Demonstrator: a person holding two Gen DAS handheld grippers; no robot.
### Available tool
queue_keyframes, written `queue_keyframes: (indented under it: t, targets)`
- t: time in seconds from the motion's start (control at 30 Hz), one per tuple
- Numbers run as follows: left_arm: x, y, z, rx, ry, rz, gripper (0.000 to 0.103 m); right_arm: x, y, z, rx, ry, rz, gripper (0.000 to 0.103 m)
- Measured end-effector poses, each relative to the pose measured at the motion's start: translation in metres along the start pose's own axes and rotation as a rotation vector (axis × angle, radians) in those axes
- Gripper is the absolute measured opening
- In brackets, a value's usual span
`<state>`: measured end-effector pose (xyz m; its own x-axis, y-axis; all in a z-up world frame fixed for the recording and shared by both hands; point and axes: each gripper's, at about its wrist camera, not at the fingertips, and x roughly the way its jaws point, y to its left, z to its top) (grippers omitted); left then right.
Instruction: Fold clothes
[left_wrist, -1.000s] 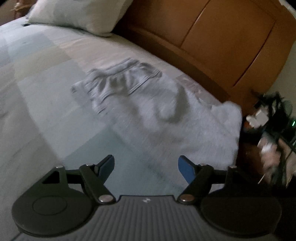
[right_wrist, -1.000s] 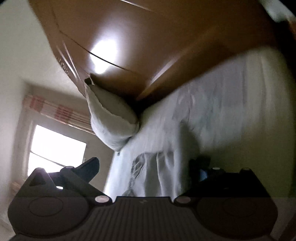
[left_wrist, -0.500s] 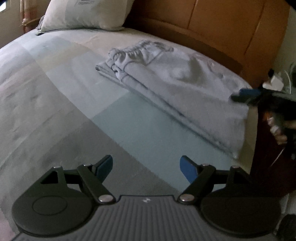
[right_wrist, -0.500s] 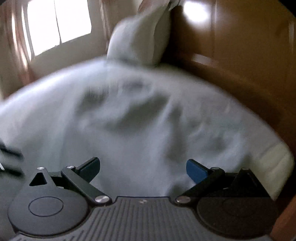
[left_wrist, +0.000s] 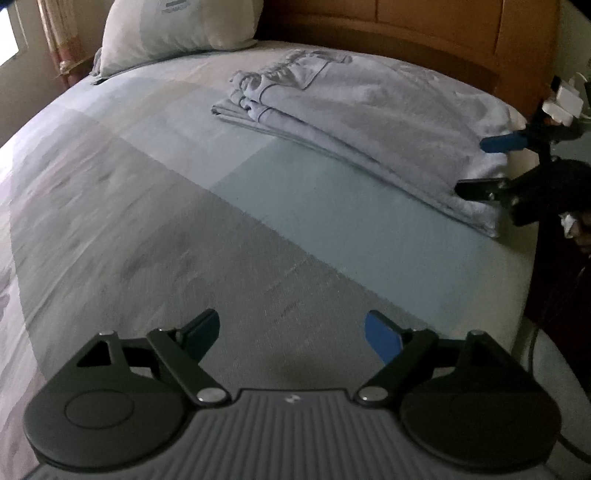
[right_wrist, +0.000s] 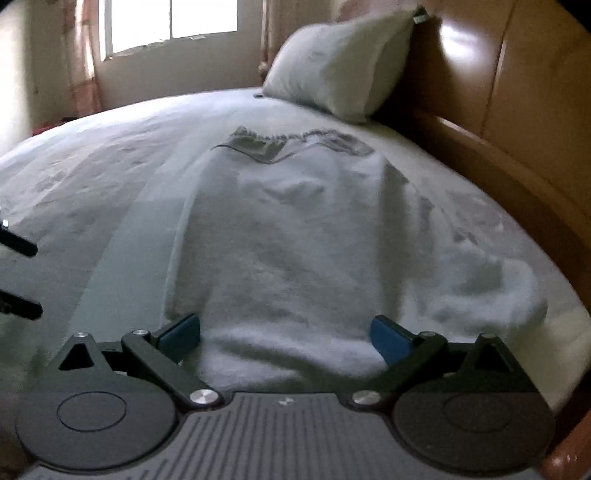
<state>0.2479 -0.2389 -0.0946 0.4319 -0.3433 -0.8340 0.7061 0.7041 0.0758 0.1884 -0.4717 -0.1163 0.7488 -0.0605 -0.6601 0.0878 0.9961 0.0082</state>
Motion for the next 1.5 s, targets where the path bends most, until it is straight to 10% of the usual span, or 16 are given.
queue_keyframes:
  t: [0.27, 0.5, 0.73, 0.87, 1.1, 1.5]
  targets:
    - [-0.015, 0.003, -0.008, -0.071, -0.04, 0.001, 0.086, -0.014, 0.02, -0.003, -0.082, 0.036, 0.01, 0.101]
    - [-0.029, 0.018, -0.017, -0.105, -0.055, 0.047, 0.087, 0.003, 0.028, 0.073, -0.118, -0.104, -0.001, 0.101]
    - [-0.036, 0.041, -0.032, -0.171, -0.04, 0.062, 0.087, 0.105, 0.041, 0.113, -0.116, 0.041, 0.009, 0.103]
    - [-0.033, 0.052, -0.039, -0.202, -0.023, 0.08, 0.087, 0.12, 0.084, 0.106, -0.348, 0.1, -0.018, 0.102]
    - [-0.031, 0.062, -0.042, -0.229, -0.043, 0.078, 0.087, 0.081, 0.037, 0.162, -0.109, -0.015, 0.108, 0.101]
    - [-0.03, 0.064, -0.043, -0.239, -0.039, 0.051, 0.087, 0.187, 0.026, 0.19, -0.105, 0.197, 0.073, 0.103]
